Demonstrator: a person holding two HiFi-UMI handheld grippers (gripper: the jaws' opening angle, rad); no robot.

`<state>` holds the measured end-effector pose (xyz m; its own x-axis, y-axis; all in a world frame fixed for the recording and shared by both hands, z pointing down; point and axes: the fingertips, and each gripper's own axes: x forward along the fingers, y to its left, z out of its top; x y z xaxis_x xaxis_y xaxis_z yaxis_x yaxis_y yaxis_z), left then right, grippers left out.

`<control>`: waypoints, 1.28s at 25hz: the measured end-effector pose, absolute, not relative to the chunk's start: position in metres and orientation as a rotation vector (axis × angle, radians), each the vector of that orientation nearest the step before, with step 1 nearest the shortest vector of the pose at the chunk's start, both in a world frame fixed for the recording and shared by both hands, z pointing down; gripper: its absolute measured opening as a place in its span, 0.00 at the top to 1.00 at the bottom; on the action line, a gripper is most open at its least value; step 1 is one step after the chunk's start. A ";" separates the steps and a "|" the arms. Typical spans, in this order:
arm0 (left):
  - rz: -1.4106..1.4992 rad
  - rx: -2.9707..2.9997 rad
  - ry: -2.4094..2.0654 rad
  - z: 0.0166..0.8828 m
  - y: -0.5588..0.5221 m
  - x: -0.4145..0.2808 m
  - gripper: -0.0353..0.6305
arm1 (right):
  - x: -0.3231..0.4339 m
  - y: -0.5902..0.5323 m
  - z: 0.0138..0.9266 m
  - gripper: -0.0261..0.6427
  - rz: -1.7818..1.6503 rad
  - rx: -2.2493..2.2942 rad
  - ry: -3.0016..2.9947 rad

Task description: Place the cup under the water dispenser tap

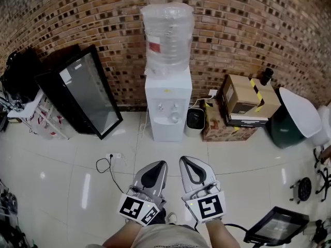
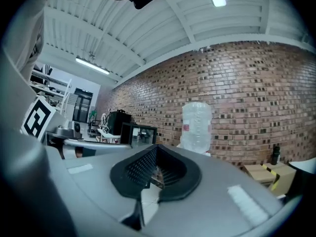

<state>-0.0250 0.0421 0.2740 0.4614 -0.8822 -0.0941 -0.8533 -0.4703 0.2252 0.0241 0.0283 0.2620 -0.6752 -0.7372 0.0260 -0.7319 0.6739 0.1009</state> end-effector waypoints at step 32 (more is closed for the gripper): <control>-0.268 2.646 -1.533 0.260 0.131 -0.022 0.97 | 0.017 0.115 0.268 0.95 -0.110 1.308 -2.791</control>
<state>-0.0217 0.1311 0.2599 0.4867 -0.8660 -0.1145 -0.8536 -0.4994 0.1485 0.0168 0.1146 0.2685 -0.6390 -0.7689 0.0212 -0.7648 0.6381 0.0889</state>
